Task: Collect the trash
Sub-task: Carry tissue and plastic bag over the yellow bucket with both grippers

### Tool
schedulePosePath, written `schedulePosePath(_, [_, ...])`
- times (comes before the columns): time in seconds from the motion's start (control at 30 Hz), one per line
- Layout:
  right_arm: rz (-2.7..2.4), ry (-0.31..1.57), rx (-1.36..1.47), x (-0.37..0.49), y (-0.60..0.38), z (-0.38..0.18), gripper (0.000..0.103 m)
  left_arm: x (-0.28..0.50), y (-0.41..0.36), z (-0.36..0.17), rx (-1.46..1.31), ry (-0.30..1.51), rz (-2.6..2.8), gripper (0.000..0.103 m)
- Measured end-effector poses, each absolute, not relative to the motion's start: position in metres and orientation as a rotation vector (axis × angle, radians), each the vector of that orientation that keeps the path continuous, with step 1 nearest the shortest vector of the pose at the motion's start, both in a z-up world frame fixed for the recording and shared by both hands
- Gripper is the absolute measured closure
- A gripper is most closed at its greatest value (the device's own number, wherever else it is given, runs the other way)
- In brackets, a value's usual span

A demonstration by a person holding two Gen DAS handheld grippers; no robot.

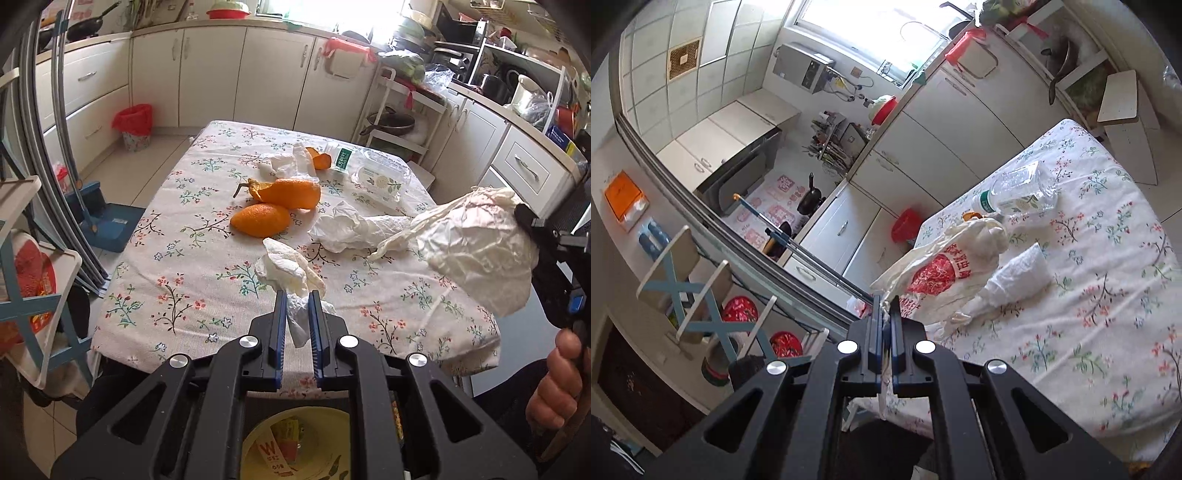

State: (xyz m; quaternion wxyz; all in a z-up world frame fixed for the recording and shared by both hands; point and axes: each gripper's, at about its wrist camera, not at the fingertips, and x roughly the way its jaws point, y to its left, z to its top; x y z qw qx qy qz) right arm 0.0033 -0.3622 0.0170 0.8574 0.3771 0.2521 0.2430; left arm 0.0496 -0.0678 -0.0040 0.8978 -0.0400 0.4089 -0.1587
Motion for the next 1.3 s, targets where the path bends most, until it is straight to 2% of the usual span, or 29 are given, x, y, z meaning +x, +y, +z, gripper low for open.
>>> schedulePosePath(1.3, [0.582, 0.592, 0.719, -0.065, -0.338, 0.008, 0.099, -0.022, -0.059, 0.007, -0.03, 0.831, -0.365, 0.092])
